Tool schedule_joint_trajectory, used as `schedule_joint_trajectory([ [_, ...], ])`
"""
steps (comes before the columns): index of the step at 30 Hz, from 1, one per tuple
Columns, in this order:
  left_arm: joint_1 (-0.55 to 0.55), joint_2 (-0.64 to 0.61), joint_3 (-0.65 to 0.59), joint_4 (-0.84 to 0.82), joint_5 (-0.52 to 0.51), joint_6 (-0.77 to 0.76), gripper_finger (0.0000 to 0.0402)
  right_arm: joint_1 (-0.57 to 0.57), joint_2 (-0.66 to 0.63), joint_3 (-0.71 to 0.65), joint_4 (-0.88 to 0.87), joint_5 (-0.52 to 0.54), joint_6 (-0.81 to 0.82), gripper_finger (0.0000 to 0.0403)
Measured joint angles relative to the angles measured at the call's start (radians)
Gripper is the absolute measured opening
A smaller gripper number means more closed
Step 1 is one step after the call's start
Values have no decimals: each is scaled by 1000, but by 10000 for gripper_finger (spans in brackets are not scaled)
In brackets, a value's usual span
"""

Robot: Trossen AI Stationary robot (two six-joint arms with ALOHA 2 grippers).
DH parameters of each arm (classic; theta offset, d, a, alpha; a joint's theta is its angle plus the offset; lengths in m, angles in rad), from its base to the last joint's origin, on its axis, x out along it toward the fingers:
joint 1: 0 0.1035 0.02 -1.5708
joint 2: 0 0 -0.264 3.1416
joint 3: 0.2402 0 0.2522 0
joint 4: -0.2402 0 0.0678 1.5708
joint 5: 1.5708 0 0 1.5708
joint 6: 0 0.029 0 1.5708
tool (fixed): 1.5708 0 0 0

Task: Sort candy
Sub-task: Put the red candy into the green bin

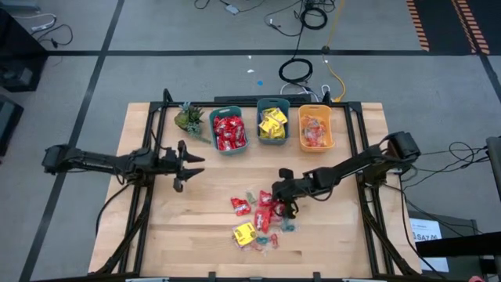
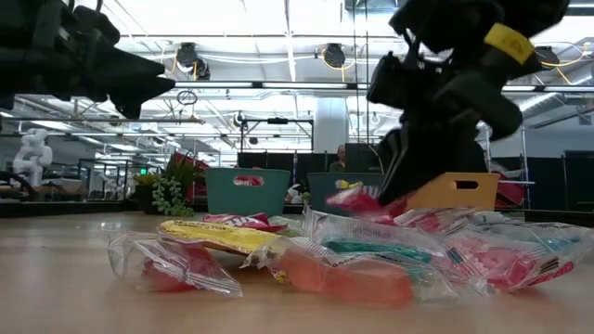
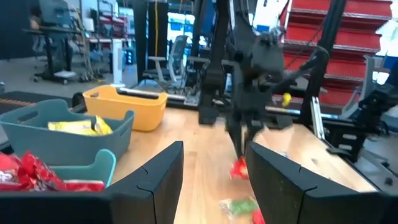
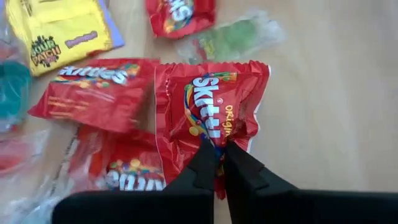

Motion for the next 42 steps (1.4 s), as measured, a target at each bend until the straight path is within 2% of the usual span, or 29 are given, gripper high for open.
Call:
schedule_joint_trajectory([
  [5,12,-86,0,-73,36,0,183,-2,-69,49,-177,25,11,2],
  [10,12,-192,-1,-175,37,-13,183,-9,-109,119,-263,71,24,1],
  [14,12,-302,-1,-264,38,-21,183,-40,-112,236,-302,104,34,1],
  [20,11,-450,-1,-396,39,-26,183,-144,-52,445,-337,198,-26,0],
  [25,11,-450,-1,-415,61,-35,183,-287,74,562,-338,206,-36,5],
  [32,11,-449,-1,-465,68,-107,183,-440,258,727,-335,204,-35,52],
  [34,11,-445,-1,-466,68,-115,183,-458,298,769,-339,197,-34,72],
  [38,11,-445,-1,-466,68,-106,183,-481,344,827,-341,103,-35,119],
  [42,11,-445,-1,-466,68,-106,183,-483,347,840,-331,102,-37,155],
])
